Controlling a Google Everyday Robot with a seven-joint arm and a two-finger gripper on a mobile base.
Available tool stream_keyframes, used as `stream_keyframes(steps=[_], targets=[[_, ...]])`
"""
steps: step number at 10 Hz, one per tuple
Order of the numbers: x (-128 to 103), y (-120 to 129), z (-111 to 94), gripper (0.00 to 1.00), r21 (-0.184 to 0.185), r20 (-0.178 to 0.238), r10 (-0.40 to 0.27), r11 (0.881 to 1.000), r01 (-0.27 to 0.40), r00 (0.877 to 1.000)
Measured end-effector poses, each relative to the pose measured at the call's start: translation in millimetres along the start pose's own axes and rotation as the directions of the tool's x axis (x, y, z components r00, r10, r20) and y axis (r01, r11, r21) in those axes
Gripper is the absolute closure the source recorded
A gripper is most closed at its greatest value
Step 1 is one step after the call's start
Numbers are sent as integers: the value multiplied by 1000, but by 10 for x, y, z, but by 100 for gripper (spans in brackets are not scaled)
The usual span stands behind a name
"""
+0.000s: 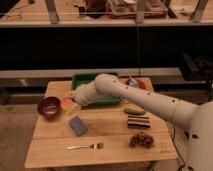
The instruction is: Place apple in purple bowl
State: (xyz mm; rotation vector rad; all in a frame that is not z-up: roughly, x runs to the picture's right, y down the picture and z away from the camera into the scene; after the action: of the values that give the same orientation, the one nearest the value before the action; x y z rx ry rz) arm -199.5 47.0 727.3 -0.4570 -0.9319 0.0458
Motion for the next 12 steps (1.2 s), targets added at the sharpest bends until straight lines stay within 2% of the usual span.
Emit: stream_keyframes(steps=[1, 2, 3, 5, 6, 8, 10, 11, 12], targets=[[-112, -156, 68, 90, -8, -63, -68, 998, 68, 996], [-211, -286, 185, 90, -22, -135, -132, 991, 131, 982], [-278, -366, 312, 90, -38, -186, -176, 984, 172, 967], [-451, -488, 611, 90, -83, -280, -255, 967, 241, 926], [-492, -520, 737, 90, -104, -307, -275, 961, 255, 911], [-385, -569, 948, 90, -147, -346, -289, 956, 253, 892], [-267, -589, 1073, 90, -180, -348, -293, 953, 244, 891], [-158, -591, 1214, 88, -206, -349, -294, 950, 233, 890], [-85, -603, 1298, 78, -220, -353, -292, 949, 225, 889]])
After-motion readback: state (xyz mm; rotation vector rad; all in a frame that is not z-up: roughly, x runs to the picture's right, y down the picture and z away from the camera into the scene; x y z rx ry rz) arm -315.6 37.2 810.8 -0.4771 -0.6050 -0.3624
